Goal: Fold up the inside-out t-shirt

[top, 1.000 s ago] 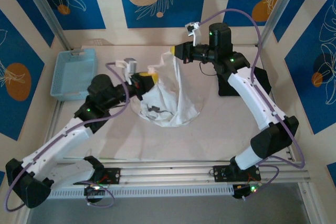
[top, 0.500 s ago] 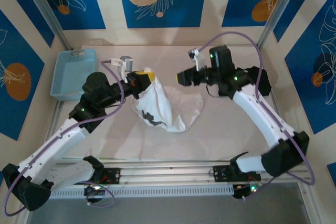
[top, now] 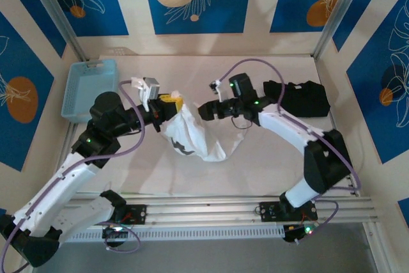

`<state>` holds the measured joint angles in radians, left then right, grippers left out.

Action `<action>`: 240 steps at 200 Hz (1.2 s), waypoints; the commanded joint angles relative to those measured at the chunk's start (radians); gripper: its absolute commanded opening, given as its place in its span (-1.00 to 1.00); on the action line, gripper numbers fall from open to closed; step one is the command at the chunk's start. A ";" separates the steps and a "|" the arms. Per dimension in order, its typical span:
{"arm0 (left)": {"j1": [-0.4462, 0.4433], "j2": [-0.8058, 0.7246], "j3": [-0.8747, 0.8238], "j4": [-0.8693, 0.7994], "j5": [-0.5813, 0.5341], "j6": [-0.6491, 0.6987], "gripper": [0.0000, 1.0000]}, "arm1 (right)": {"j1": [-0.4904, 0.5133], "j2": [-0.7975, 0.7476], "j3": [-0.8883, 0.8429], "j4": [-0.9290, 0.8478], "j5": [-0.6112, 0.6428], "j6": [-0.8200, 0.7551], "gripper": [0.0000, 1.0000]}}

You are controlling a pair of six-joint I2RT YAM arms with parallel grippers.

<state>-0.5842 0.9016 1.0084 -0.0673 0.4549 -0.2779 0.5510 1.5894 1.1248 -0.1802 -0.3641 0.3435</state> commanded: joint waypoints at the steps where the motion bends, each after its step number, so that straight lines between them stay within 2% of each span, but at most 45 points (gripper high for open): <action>1: 0.015 -0.020 -0.001 -0.023 -0.019 0.039 -1.00 | 0.050 0.049 0.029 0.069 -0.053 0.057 0.04; 18: 0.018 -0.033 -0.002 -0.048 -0.054 0.044 -1.00 | 0.028 0.028 0.045 0.034 0.014 0.035 -0.61; 36: 0.023 -0.058 -0.013 -0.073 -0.117 0.046 -1.00 | -0.042 -0.069 0.030 0.043 0.053 0.020 -1.00; 66: 0.045 -0.095 -0.058 -0.027 -0.202 0.046 -1.00 | -0.187 -0.262 0.041 0.040 0.070 -0.020 -1.00; 91: 0.073 -0.070 -0.070 0.049 -0.220 0.065 -1.00 | -0.269 -0.387 0.067 0.009 0.077 -0.053 -1.00; 113: 0.084 -0.018 -0.102 0.091 -0.225 0.087 -1.00 | -0.271 -0.467 0.030 -0.038 0.100 -0.083 -1.00; 159: 0.086 0.033 -0.250 0.089 -0.191 0.089 -1.00 | -0.236 -0.547 -0.195 -0.100 0.171 -0.081 -1.00; 182: 0.086 0.016 -0.296 0.052 -0.182 0.060 -1.00 | -0.224 -0.520 -0.258 -0.096 0.213 -0.046 -1.00; 199: 0.086 0.009 -0.319 0.049 -0.136 0.036 -1.00 | -0.217 -0.429 -0.234 -0.108 0.266 -0.035 -0.97; 226: 0.086 0.015 -0.323 0.038 -0.106 0.004 -1.00 | -0.206 -0.228 -0.091 -0.217 0.414 -0.068 -0.70; 240: 0.086 0.016 -0.322 0.045 -0.094 -0.008 -1.00 | -0.174 -0.194 -0.054 -0.242 0.500 -0.109 -0.50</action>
<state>-0.5083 0.9321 0.6876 -0.0338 0.3080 -0.2462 0.3408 1.3388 0.9829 -0.3454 -0.0406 0.2855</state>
